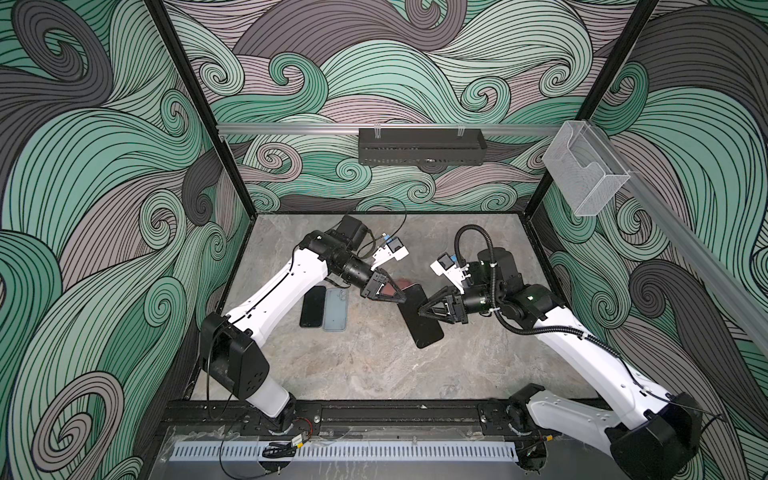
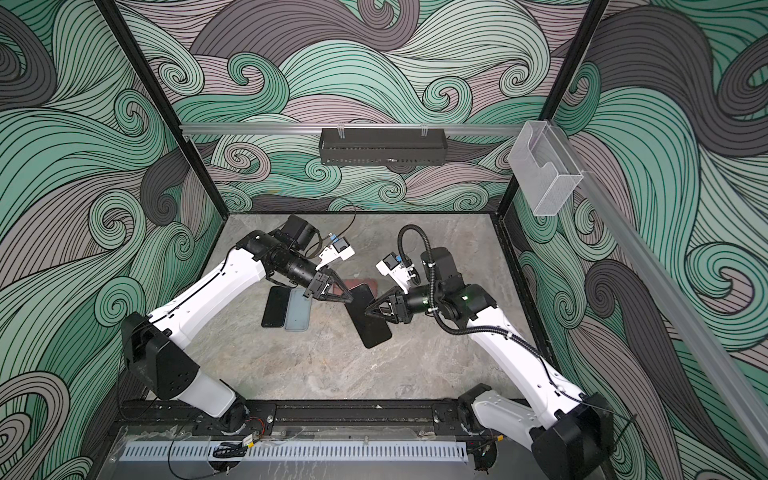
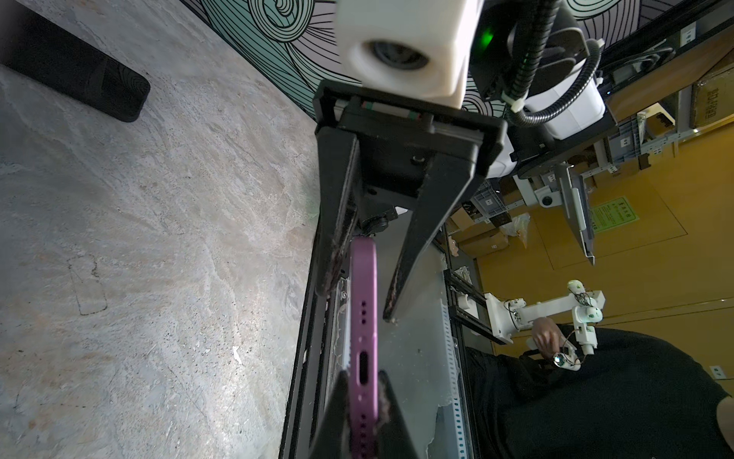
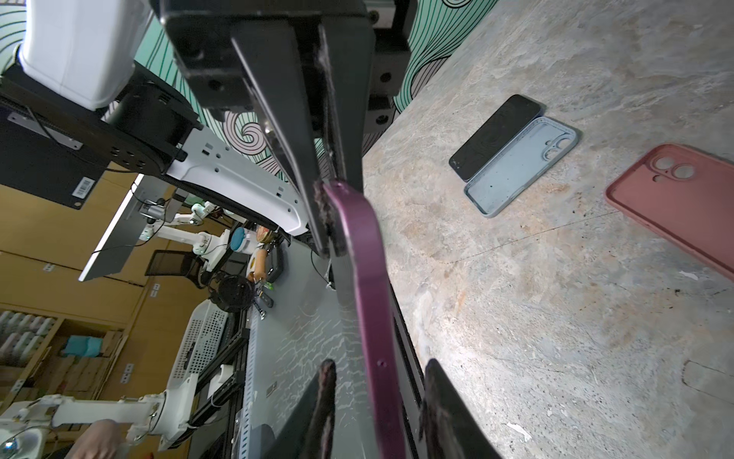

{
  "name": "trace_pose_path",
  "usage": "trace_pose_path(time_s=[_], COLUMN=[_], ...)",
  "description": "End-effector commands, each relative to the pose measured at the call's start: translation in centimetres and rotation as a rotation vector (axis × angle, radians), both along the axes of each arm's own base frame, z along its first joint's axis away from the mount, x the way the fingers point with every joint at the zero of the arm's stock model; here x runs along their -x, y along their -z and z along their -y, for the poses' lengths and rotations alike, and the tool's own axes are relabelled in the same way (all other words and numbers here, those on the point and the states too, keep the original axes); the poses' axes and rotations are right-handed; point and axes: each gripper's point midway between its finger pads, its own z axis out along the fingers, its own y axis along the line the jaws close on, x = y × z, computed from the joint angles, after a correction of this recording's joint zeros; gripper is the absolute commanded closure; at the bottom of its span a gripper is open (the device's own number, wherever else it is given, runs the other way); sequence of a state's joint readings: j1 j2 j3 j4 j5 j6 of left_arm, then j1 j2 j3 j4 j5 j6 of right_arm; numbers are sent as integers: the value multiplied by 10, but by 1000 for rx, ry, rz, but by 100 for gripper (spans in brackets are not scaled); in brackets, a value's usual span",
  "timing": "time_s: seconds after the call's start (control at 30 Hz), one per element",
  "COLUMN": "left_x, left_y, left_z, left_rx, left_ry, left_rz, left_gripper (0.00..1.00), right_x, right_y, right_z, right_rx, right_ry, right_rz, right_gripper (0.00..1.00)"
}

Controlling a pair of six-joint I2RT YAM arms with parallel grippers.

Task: Put the phone into the phone case
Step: 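Raise the phone upright with both grippers holding its opposite edges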

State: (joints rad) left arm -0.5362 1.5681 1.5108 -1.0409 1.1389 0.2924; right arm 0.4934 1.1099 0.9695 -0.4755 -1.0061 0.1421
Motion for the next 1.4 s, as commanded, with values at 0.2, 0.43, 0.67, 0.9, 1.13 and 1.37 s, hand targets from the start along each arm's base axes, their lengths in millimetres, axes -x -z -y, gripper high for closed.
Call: trace_pose_path(time_s=[0.2, 0.43, 0.67, 0.9, 1.13, 1.37], left_x=[-3, -30, -72, -92, -86, -82], left_y=[-26, -24, -30, -13, -2, -18], left_z=[2, 2, -26, -58, -51, -26], left_rx=[69, 49, 81, 68, 131, 310], left_ry=[6, -147, -497, -821, -905, -857], left_rz=[51, 109, 205, 216, 198, 143], left_gripper=[100, 71, 44, 43, 41, 41], right_x=[12, 4, -30, -88, -112, -118], right_y=[-7, -11, -13, -35, -80, -116], right_z=[-4, -7, -6, 4, 16, 13], right_rx=[-75, -105, -84, -212, -386, -512], right_ry=[-80, -57, 112, 434, 587, 584], right_rz=[-17, 12, 70, 177, 282, 313], right_gripper=[90, 100, 100, 100, 100, 100])
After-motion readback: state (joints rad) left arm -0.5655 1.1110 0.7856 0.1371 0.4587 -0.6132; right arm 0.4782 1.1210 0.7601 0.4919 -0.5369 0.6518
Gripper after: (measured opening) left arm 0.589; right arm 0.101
